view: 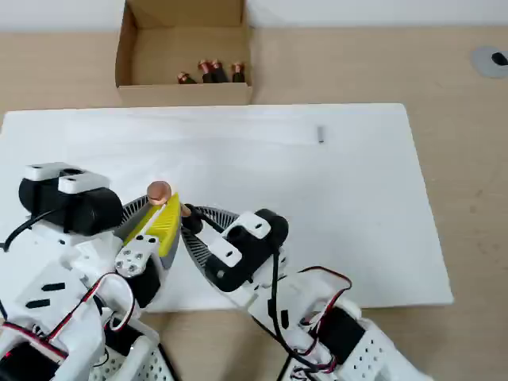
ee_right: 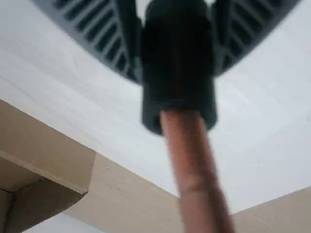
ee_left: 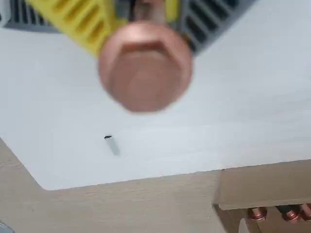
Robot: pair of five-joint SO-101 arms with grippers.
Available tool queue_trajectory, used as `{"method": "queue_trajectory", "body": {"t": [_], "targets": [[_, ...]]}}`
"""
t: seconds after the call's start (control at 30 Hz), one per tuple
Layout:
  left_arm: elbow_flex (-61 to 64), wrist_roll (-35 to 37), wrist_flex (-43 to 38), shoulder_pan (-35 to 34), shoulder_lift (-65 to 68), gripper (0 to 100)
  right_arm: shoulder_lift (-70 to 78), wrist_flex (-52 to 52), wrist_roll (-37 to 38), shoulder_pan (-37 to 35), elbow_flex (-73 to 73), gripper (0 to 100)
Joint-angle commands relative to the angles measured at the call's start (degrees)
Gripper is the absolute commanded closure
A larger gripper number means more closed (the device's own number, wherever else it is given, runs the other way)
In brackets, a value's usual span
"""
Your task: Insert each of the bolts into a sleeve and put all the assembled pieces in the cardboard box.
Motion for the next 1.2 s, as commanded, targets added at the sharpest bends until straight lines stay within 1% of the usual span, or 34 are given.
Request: {"method": "queue_trajectory", "body": {"t": [0.0,0.6,0.73,0.8,0.87,0.97,1.03,1.17], "targets": [[-2.37,-0.35,0.44,0.53,0.13,96,-0.84,-1.76,0.26,1.36,-3.3,98.8],[-1.93,-0.26,0.62,0.44,0.66,90,-0.84,-1.76,0.26,0.13,-3.47,98.8],[-2.46,-0.26,2.73,0.44,0.66,90,-0.84,-1.67,0.26,0.13,-3.12,98.8],[-3.78,-0.18,4.48,0.44,0.66,88,-0.75,-1.67,0.26,0.22,-3.12,98.8],[-7.12,0.0,8.0,0.44,0.84,88,-0.75,-1.67,0.35,0.48,-3.21,98.8],[-13.1,0.62,12.92,0.44,3.38,87,-0.75,-1.85,1.49,0.57,-3.56,98.8],[-18.02,0.62,16.26,0.35,6.11,87,-0.75,-4.04,2.73,1.01,-4.09,98.9],[-28.13,0.62,21.8,0.09,11.03,87,1.36,-10.02,4.13,7.08,-7.34,98.9]]}}
